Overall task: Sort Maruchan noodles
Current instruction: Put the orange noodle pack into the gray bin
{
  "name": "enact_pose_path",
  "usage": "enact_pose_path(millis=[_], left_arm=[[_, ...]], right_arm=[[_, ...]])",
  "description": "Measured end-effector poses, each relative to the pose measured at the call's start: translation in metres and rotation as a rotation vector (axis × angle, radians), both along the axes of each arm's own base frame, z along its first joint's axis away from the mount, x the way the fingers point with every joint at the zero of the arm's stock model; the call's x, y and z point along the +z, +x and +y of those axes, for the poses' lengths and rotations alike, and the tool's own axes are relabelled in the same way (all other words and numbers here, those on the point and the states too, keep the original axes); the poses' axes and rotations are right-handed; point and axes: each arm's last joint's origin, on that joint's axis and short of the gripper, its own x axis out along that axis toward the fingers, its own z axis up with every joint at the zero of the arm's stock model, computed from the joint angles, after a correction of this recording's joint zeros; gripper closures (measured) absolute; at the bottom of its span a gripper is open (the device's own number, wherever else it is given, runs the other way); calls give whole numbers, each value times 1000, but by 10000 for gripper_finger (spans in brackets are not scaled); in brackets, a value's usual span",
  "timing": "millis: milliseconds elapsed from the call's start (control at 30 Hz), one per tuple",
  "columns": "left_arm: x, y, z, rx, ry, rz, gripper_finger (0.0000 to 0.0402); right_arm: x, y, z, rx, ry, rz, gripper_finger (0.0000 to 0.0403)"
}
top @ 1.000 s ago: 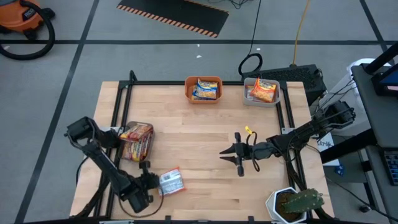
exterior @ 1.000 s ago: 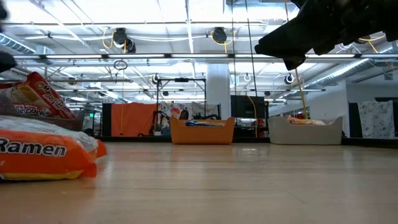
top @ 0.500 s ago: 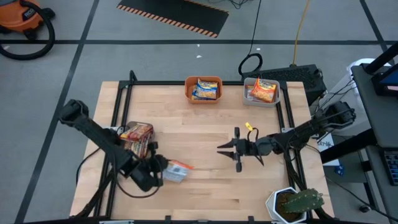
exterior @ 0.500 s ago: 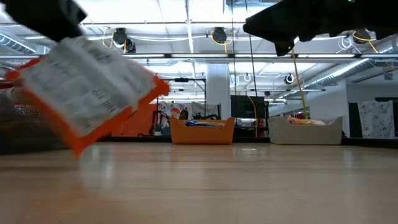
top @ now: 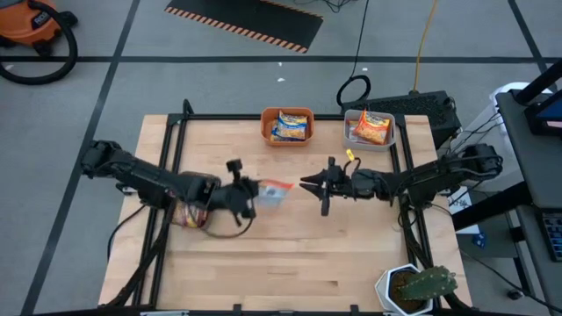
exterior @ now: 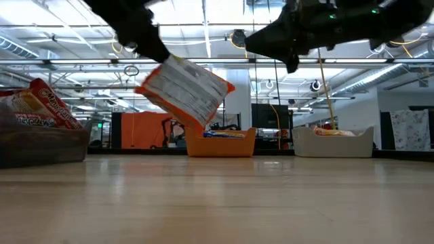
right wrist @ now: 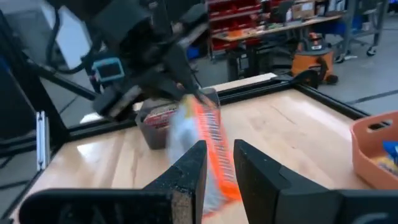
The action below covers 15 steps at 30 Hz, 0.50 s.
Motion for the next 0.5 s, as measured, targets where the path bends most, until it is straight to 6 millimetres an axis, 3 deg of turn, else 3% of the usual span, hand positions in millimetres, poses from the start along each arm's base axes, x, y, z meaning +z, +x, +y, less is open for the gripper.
enact_pose_path(millis=[200,500], left_arm=[[6,15,32,-83,-80,-43,400],[7,15,32,-84,-91,-55,400]], right_arm=[[22,19,-20,-23,-44,173,318],[19,18,-22,-15,-21,266,250]])
